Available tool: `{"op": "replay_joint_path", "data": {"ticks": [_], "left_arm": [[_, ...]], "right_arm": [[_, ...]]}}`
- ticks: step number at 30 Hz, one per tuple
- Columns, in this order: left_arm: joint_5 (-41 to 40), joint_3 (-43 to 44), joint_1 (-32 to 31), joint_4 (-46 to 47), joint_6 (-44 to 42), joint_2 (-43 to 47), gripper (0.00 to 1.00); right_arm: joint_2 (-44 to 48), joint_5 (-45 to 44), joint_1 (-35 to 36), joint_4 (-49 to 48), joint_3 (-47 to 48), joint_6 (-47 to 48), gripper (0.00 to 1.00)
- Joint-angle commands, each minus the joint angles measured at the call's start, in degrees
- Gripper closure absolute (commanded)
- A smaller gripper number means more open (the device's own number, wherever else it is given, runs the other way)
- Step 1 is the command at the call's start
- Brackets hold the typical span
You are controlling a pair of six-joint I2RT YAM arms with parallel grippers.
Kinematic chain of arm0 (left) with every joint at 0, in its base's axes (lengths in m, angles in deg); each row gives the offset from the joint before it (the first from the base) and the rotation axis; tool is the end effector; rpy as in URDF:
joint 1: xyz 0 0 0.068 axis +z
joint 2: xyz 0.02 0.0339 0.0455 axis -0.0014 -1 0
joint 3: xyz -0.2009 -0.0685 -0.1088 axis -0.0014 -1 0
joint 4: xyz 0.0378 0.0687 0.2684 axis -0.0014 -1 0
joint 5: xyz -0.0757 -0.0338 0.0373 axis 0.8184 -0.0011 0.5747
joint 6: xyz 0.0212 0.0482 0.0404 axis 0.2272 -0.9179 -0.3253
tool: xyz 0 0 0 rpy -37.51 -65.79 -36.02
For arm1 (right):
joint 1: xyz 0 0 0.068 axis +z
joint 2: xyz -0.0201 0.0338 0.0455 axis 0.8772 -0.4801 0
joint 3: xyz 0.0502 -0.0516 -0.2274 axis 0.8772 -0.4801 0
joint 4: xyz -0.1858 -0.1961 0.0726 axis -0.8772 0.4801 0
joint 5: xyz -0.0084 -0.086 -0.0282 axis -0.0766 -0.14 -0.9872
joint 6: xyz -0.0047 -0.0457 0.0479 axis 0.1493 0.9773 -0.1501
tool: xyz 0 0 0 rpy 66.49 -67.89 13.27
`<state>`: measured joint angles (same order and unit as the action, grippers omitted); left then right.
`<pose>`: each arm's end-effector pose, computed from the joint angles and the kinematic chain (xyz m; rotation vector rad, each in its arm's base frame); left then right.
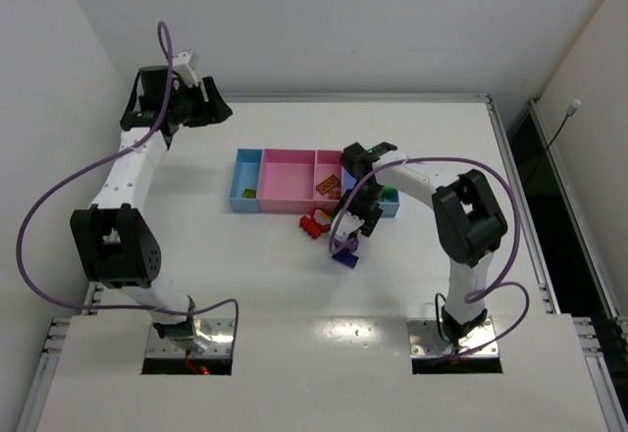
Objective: Sort the legos into containers by color
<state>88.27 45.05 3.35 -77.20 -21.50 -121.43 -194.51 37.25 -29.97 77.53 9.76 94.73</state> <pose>0.4099 0.0039 0.3095 -0.1089 2.0684 -0.5250 0.2896 0.1947 0.1103 -2.7899 0.9296 0.3686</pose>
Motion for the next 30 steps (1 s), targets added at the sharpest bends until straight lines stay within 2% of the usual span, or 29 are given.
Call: {"op": "replay_joint_path", "data": {"ticks": [1, 7, 8, 11, 18, 20, 22, 23, 25, 30], "left_arm": [[1.2, -1.0, 1.3, 1.2, 0.9, 0.7, 0.31], [1.7, -1.0, 1.3, 1.2, 0.9, 0.7, 0.31], [1.7, -1.0, 1.3, 1.2, 0.9, 0.7, 0.28], [1.7, -1.0, 1.8, 1.2, 0.9, 0.7, 0.27], [1.7, -1.0, 1.8, 1.2, 0.4, 0.7, 0.27], [1.7, -1.0, 1.8, 1.2, 0.4, 0.2, 0.26], [1.7, -1.0, 1.8, 1.2, -0.1, 0.2, 0.26], [1.7, -1.0, 1.8, 1.2, -0.1, 0.2, 0.26], [1.7, -1.0, 1.8, 1.2, -0.1, 0.2, 0.26], [2.2, -3.2, 1.8, 2.6, -0.7, 1.0, 0.26]], "right_arm": [[-1.5, -1.0, 0.2, -0.8, 1.5, 13.0, 0.43], [-2.6, -1.0, 0.2, -2.0, 0.9, 13.0, 0.43], [-2.6, -0.4, 0.2, -2.7, 0.3, 13.0, 0.43], [-2.6, -0.4, 0.7, -4.7, -0.9, 13.0, 0.55], [-2.6, -1.7, 0.7, -6.9, -3.8, 13.0, 0.69], [-2.6, -2.3, 0.7, -7.4, -4.4, 13.0, 0.76], [-2.0, -2.3, 0.7, -8.1, -4.9, 13.0, 0.91], [-2.0, -2.3, 1.3, -8.1, -4.9, 13.0, 0.94], [-0.7, -2.3, 1.3, -6.9, -4.9, 13.0, 0.99], [8.6, 0.2, 2.4, -5.5, -8.0, 12.3, 1.0]]}}
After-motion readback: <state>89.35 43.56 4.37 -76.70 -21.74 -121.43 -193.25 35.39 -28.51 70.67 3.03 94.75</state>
